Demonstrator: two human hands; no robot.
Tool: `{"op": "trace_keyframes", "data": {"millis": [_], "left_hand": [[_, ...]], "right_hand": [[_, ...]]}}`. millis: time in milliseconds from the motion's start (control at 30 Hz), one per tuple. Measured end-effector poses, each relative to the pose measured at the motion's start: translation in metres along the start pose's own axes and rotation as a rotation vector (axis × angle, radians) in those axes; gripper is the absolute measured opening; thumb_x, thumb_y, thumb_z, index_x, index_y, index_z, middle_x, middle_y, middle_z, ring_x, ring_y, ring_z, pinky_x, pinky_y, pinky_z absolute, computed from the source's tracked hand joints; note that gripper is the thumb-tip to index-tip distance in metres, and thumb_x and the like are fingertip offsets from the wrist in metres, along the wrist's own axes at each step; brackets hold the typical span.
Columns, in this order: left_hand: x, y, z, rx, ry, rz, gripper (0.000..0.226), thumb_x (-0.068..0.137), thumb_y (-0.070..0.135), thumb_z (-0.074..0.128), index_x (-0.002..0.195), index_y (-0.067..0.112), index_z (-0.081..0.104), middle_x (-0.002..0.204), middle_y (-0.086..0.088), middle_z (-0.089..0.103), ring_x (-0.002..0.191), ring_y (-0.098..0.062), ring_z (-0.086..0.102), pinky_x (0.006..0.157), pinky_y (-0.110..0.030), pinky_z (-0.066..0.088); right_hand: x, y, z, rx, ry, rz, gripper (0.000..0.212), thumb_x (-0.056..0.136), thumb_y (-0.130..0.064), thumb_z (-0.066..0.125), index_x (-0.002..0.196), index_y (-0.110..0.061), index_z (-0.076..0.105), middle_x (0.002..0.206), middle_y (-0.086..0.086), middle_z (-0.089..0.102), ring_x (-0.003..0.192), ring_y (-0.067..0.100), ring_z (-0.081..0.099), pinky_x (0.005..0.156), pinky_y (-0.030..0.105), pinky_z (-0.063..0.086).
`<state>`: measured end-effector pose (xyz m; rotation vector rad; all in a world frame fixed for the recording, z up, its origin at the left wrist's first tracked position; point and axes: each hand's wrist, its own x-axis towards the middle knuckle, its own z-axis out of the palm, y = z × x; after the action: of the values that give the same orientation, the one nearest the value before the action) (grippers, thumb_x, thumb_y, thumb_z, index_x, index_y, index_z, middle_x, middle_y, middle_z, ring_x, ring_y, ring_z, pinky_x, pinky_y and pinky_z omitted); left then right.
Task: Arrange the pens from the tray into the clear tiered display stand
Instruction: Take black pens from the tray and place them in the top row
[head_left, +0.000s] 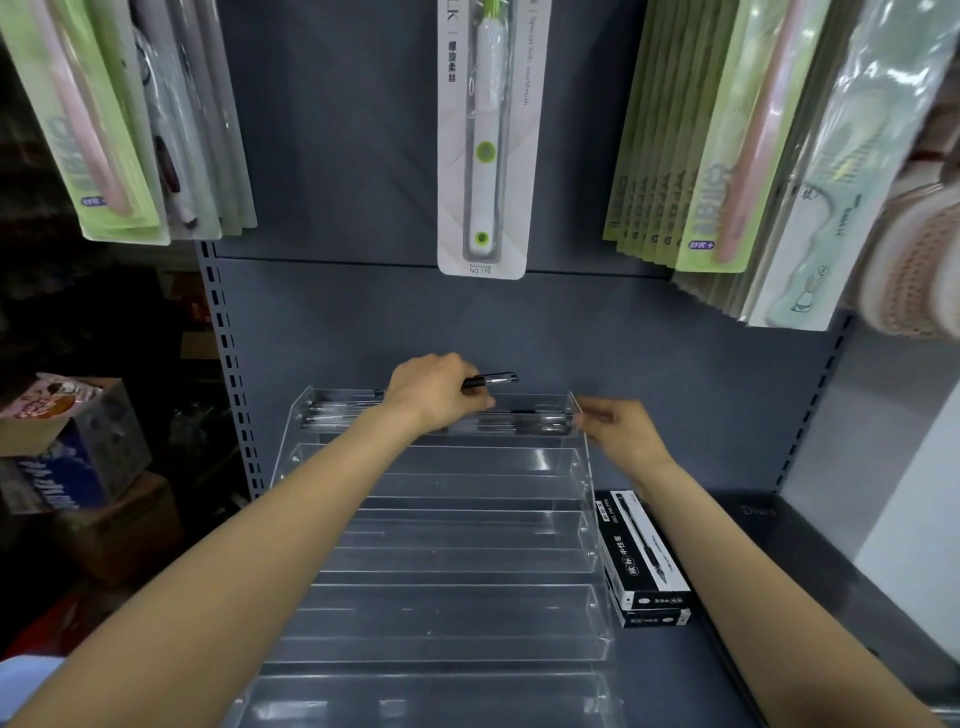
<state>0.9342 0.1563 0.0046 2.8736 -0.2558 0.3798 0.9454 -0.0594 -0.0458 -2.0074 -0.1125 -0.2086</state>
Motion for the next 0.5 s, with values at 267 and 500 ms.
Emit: {"op": "trace_keyframes", "data": {"millis": [267, 500], "left_hand": [[0.007, 0.014, 0.012, -0.170, -0.183, 0.201, 0.042, 0.100, 0.010, 0.033, 0.142, 0.010, 0.037, 0.124, -0.012, 0.036, 0.120, -0.023, 0.034, 0.106, -0.023, 0.023], [0.024, 0.021, 0.027, -0.229, -0.028, 0.173, 0.019, 0.089, 0.001, 0.056, 0.102, 0.009, 0.066, 0.107, -0.009, 0.065, 0.094, -0.017, 0.060, 0.086, -0.024, 0.047]], "right_hand": [[-0.002, 0.000, 0.001, 0.022, 0.005, 0.036, 0.036, 0.091, -0.009, 0.059, 0.126, -0.006, 0.058, 0.123, 0.009, 0.063, 0.118, 0.022, 0.057, 0.109, 0.039, 0.039], [-0.005, -0.002, 0.001, 0.016, 0.001, 0.030, 0.033, 0.091, -0.008, 0.058, 0.124, -0.009, 0.061, 0.121, 0.008, 0.065, 0.117, 0.022, 0.058, 0.108, 0.039, 0.041]]}}
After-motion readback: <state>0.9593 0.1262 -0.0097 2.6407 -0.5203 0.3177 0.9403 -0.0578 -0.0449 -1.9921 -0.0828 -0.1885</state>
